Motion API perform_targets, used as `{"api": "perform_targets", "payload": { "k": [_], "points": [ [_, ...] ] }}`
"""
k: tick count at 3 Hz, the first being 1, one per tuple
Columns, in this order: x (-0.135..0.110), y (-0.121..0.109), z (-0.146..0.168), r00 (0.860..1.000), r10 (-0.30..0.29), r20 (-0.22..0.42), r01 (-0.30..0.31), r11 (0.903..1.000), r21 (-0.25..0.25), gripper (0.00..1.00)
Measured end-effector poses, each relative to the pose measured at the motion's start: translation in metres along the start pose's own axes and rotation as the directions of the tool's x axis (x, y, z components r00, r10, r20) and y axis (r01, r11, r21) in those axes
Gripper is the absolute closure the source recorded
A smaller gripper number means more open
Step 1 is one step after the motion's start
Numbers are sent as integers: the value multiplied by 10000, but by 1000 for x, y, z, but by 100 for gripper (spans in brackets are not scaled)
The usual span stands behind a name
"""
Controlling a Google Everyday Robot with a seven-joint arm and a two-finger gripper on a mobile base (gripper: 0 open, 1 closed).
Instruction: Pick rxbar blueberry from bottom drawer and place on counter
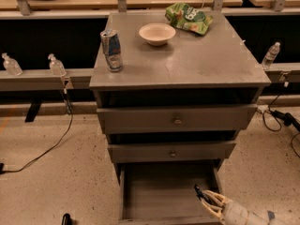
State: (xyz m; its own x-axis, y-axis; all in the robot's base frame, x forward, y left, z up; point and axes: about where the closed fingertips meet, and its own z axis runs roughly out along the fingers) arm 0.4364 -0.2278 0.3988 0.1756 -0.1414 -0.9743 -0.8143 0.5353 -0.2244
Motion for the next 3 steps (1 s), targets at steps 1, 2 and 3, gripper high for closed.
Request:
{"api": "perform_targets", "payload": {
  "k": [1,2,3],
  "points": [
    [-109,-7,-35,9952,-979,-22,976,9930,-672,100],
    [-193,-34,-48,9910,-1324,-202,1287,9833,-1284,100],
    [-300,-86,-45,9918,-1153,-559,1015,9730,-2072,100]
  ]
}}
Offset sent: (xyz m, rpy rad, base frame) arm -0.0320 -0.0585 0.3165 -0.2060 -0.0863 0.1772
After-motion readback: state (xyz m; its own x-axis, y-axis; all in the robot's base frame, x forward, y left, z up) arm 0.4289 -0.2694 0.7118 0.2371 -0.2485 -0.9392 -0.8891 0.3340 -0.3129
